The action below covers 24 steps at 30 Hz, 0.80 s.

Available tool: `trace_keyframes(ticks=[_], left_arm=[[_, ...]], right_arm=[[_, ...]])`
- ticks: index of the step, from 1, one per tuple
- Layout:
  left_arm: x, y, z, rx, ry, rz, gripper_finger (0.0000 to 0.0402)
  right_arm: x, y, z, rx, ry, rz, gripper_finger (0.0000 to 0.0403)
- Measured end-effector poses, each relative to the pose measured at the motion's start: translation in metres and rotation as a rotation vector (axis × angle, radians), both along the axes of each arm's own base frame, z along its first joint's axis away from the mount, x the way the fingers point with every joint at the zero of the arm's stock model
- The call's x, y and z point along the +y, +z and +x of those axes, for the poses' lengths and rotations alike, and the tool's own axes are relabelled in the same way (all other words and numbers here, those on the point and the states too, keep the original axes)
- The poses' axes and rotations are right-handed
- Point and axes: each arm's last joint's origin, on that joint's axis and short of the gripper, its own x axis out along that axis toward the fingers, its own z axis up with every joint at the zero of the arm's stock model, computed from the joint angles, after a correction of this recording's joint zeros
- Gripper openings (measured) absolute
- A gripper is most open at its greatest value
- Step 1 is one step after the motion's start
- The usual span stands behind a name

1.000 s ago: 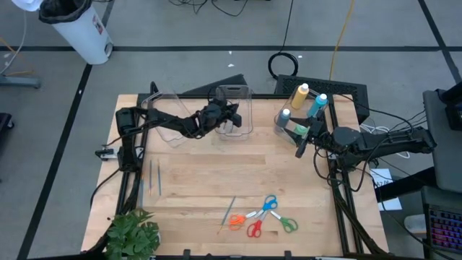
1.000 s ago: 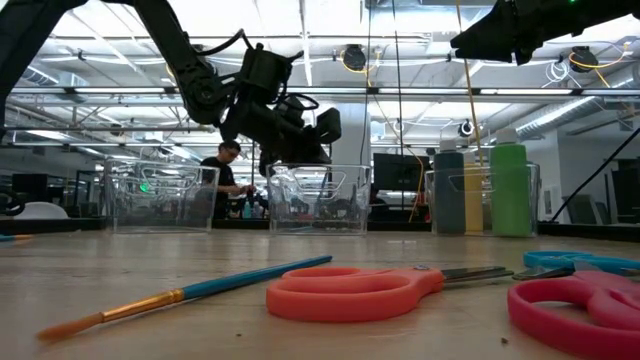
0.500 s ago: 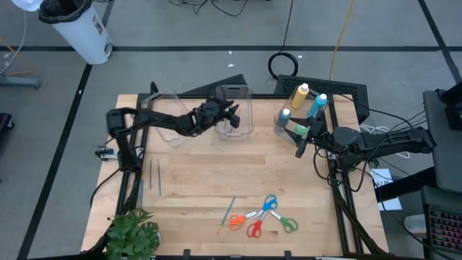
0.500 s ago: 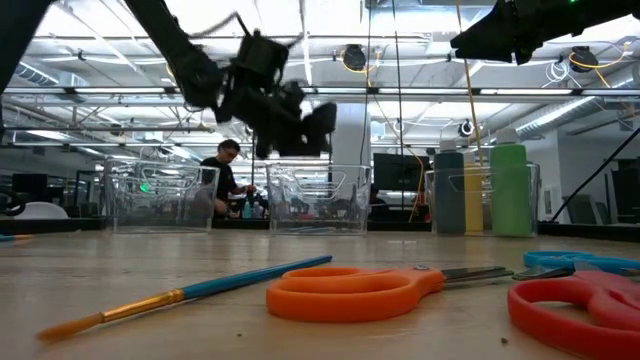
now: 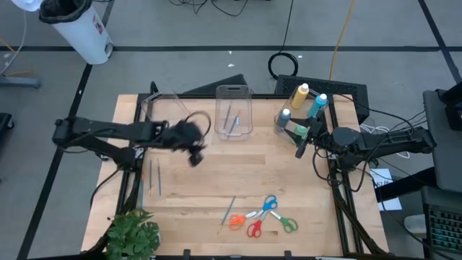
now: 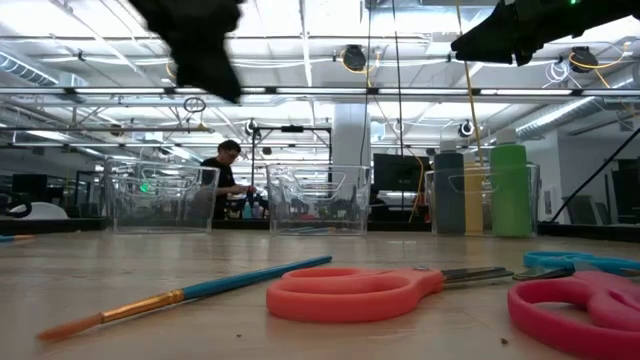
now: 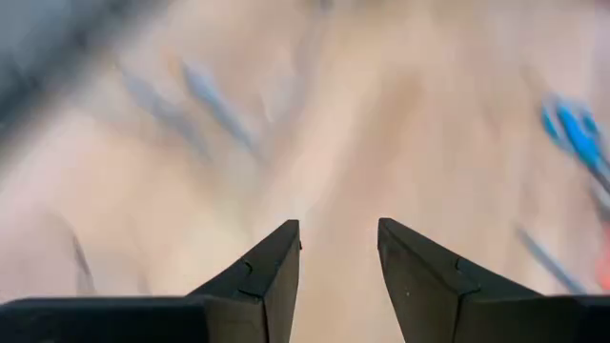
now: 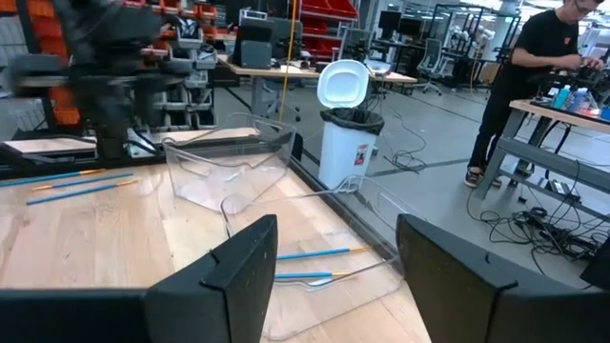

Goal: Pick & Place Paint Supplies
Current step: Put the blue paint brush into the middle transparent bin

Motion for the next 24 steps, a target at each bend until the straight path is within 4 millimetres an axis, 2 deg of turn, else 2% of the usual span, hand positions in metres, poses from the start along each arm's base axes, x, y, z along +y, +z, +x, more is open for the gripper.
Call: trace_keyframes(ticks=[3, 8, 13, 20, 24], left_arm=[[-0.022, -0.009, -0.024, 0.188, 0.048, -0.14, 0.0152], [-0.05, -0.023, -0.057, 0.49, 0.226, -0.26, 0.0152], [-0.073, -0.037, -0.071, 0.753, 0.396, -0.327, 0.0152], [-0.1, -0.087, -0.079, 1.143, 0.483, -0.5, 0.0152], [-0.109, -0.106, -0.086, 1.367, 0.518, -0.6, 0.0152]], right_arm=[[0.0, 0.0, 0.0, -0.006, -0.001, 0.01, 0.021], [0.0, 0.001, 0.0, -0.022, -0.002, 0.024, 0.021], [0.0, 0.001, 0.0, -0.021, -0.002, 0.024, 0.021], [0.0, 0.001, 0.0, -0.016, -0.001, 0.017, 0.021], [0.0, 0.001, 0.0, -0.012, 0.0, 0.008, 0.021]])
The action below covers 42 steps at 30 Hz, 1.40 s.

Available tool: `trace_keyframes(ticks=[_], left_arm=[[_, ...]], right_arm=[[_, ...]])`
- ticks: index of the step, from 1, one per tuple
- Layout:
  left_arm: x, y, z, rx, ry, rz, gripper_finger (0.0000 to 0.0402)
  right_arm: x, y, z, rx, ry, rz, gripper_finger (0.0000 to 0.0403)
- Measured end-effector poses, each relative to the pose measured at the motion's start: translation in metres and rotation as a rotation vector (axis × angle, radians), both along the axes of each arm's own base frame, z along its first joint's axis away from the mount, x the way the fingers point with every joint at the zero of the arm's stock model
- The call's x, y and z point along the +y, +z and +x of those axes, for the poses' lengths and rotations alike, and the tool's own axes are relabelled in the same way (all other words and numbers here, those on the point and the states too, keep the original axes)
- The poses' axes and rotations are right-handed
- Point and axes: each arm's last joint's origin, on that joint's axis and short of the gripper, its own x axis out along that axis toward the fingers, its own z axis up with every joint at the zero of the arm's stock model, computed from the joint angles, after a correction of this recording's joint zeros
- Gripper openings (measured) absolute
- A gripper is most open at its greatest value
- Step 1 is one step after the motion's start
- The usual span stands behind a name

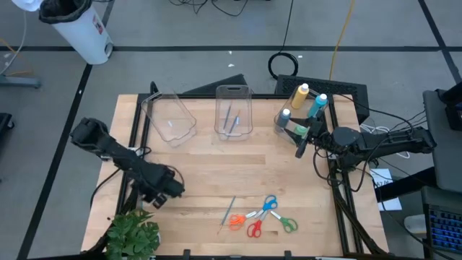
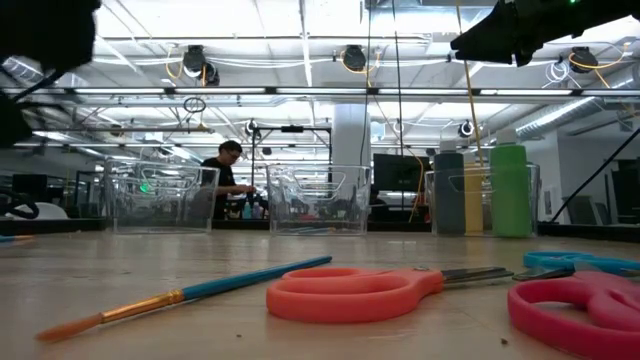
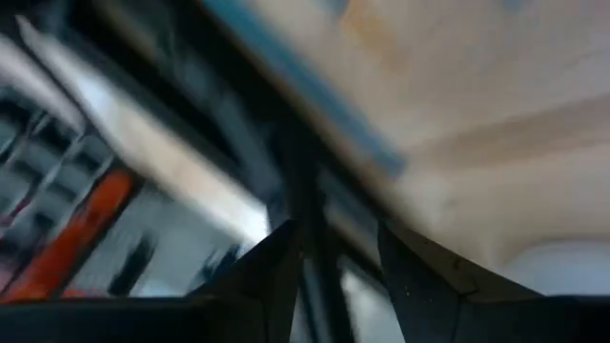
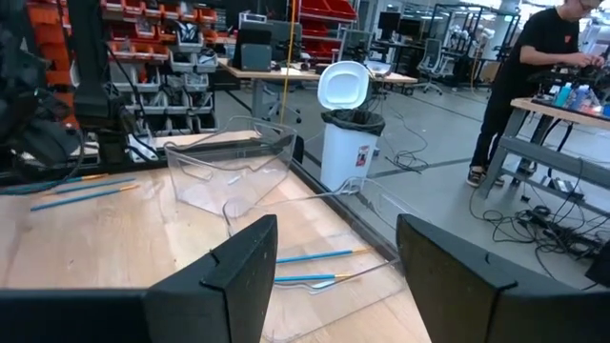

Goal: Pick & Place Paint Supplies
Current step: Put the blue paint brush into the middle transparent bin

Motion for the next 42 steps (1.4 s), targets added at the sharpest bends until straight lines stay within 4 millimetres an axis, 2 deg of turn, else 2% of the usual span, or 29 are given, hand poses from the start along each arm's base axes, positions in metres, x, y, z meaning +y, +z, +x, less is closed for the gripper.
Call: trace_keyframes(ticks=[3, 8, 15, 18, 23, 25, 28, 32, 37, 42], left_arm=[[-0.005, -0.007, -0.001, 0.065, 0.001, 0.003, 0.0152], [-0.005, -0.017, 0.002, 0.077, 0.025, 0.157, 0.0152], [-0.01, -0.032, 0.013, 0.044, 0.079, 0.171, 0.0147], [-0.009, -0.036, 0.012, 0.096, 0.08, 0.208, 0.0116], [-0.011, -0.051, 0.015, 0.118, 0.098, 0.23, 0.002], [-0.013, -0.059, 0.018, 0.106, 0.1, 0.219, 0.0009], [-0.014, -0.066, 0.018, 0.134, 0.08, 0.207, 0.0015], [-0.011, -0.064, 0.013, 0.198, 0.072, 0.236, 0.0004], [-0.008, -0.054, 0.009, 0.208, 0.058, 0.283, 0.0003], [-0.008, -0.054, 0.009, 0.192, 0.045, 0.296, 0.0003]], right_arm=[[0.0, 0.001, 0.0, -0.003, 0.001, -0.012, 0.021], [0.0, 0.001, 0.0, 0.002, 0.001, -0.027, 0.021], [0.0, 0.001, 0.0, 0.002, 0.002, -0.028, 0.021], [0.0, 0.001, 0.0, 0.002, 0.002, -0.028, 0.021], [0.0, 0.001, 0.0, 0.002, 0.002, -0.028, 0.021], [0.0, 0.001, 0.0, 0.002, 0.002, -0.028, 0.021], [0.0, 0.001, 0.0, 0.002, 0.002, -0.028, 0.021], [0.0, 0.001, 0.0, 0.002, 0.002, -0.028, 0.021], [0.0, 0.001, 0.0, 0.002, 0.002, -0.028, 0.021], [0.0, 0.001, 0.0, 0.002, 0.002, -0.028, 0.021]])
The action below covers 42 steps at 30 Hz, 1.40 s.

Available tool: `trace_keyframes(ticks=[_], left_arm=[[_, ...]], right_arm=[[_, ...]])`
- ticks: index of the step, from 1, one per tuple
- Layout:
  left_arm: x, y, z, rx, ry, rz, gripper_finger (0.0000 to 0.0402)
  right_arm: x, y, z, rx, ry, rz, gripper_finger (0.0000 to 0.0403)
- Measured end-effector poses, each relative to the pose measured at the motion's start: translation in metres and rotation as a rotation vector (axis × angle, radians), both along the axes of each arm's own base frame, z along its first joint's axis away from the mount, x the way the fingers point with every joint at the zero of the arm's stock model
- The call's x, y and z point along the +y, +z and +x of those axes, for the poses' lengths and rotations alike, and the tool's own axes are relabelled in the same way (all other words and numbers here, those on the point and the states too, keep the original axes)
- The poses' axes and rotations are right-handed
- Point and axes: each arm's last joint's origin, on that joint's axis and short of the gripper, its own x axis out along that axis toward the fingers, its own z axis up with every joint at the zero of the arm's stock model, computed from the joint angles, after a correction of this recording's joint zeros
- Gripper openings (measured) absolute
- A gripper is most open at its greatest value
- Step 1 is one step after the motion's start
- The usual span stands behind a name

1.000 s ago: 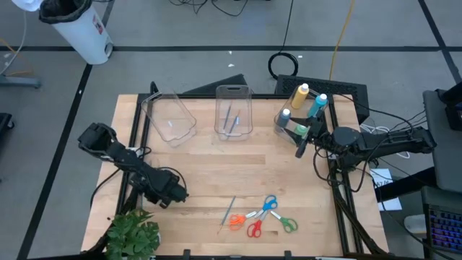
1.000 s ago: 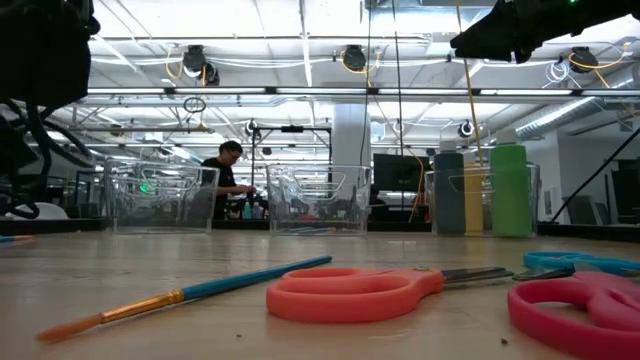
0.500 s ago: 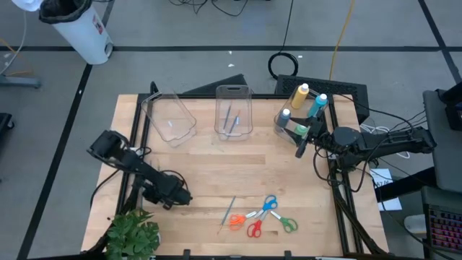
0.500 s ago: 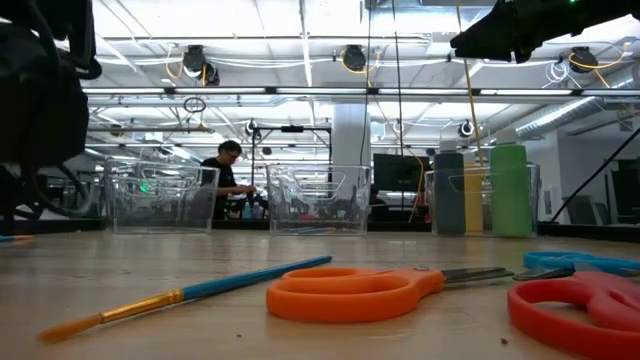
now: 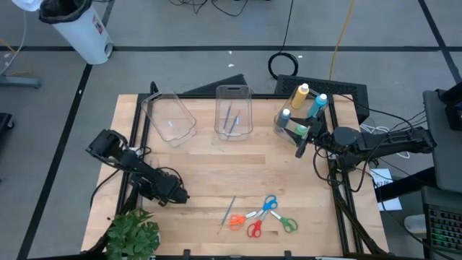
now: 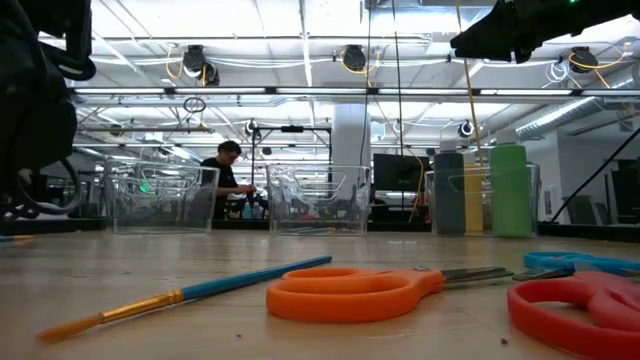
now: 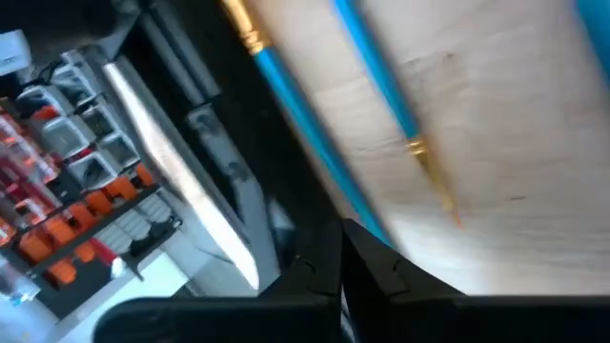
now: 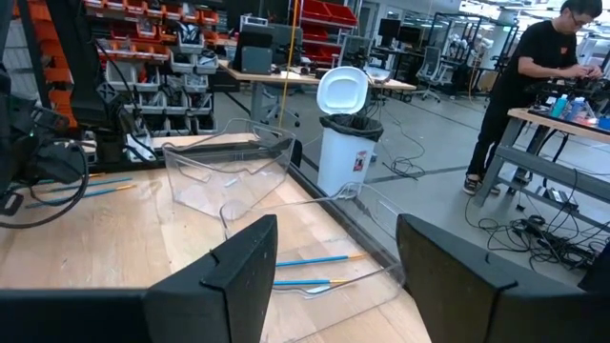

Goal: Pick & Place Paint Supplies
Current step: Put the blue paint brush into the middle transparent bin

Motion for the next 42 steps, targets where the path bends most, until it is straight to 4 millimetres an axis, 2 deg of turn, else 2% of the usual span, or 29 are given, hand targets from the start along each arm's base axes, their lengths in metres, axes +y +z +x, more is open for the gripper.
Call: trace_keyframes(ticks=[3, 11, 17, 22, 29, 32, 36, 39, 42], left_arm=[[-0.001, -0.003, 0.003, -0.047, 0.004, 0.008, 0.0004], [-0.001, 0.0, -0.001, 0.001, 0.002, 0.04, 0.0002], [-0.002, -0.011, -0.009, -0.018, 0.026, 0.012, 0.0002], [-0.003, -0.013, -0.015, 0.011, 0.036, 0.015, 0.0002], [-0.006, -0.021, -0.003, -0.149, -0.021, -0.064, 0.0002], [-0.007, -0.014, 0.008, -0.195, -0.068, -0.061, 0.0005], [0.001, 0.008, 0.015, -0.176, -0.194, 0.112, 0.0002], [0.007, 0.026, 0.008, -0.142, -0.204, 0.184, 0.0002], [0.012, 0.024, 0.003, -0.103, -0.185, 0.194, 0.0002]], right_arm=[[0.0, 0.0, 0.0, 0.0, 0.0, 0.0, 0.021], [0.0, -0.001, 0.0, 0.007, 0.0, 0.0, 0.021], [0.0, -0.001, 0.0, 0.007, 0.0, 0.0, 0.021], [0.0, -0.001, 0.0, 0.007, 0.0, 0.0, 0.021], [0.0, 0.0, 0.0, 0.002, 0.0, 0.005, 0.021], [0.0, 0.0, 0.0, -0.005, -0.001, 0.015, 0.021], [0.0, 0.0, 0.0, -0.005, -0.001, 0.016, 0.021], [0.0, 0.0, 0.0, -0.006, -0.001, 0.016, 0.021], [0.0, 0.0, 0.0, -0.006, -0.001, 0.016, 0.021]])
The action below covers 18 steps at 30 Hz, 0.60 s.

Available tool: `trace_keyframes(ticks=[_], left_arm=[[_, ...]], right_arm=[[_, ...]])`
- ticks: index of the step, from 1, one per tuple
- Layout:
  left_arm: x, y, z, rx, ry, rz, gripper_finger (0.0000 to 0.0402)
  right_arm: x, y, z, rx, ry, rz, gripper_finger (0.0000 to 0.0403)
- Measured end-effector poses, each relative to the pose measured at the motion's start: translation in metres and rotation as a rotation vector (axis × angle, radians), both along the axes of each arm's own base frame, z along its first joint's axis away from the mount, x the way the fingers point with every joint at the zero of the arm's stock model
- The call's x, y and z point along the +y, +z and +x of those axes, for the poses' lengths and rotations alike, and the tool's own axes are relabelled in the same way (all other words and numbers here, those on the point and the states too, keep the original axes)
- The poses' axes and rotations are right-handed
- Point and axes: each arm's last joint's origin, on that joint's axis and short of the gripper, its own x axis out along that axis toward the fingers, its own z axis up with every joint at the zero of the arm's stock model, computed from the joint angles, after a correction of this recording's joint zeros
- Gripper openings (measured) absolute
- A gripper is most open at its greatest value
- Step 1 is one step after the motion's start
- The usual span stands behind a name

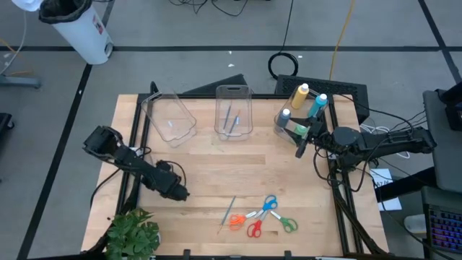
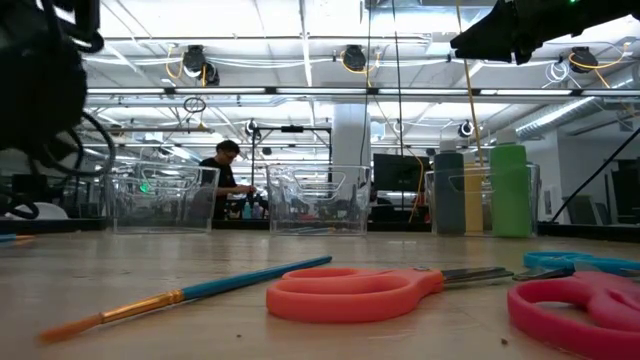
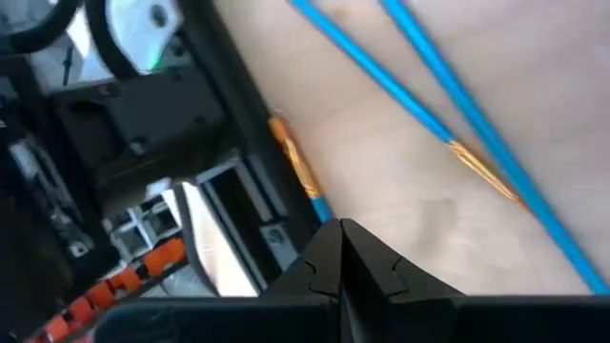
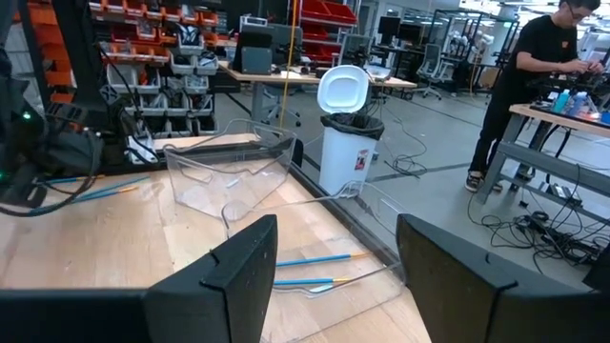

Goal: Pick & Place Paint Supplies
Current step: Put the blue paint brush into the middle transparent bin

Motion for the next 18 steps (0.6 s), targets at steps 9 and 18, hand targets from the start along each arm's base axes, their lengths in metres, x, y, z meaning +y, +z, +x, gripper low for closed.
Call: trace_keyframes(ticks=[9, 18], left_arm=[[0.003, -0.017, -0.012, 0.063, 0.05, -0.016, 0.0001], [-0.002, -0.033, -0.013, 0.145, 0.051, -0.025, 0.0001]], right_arm=[[0.0, 0.0, 0.0, 0.004, 0.0, 0.0, 0.021], [0.001, 0.0, 0.0, 0.004, 0.005, 0.0, 0.021]])
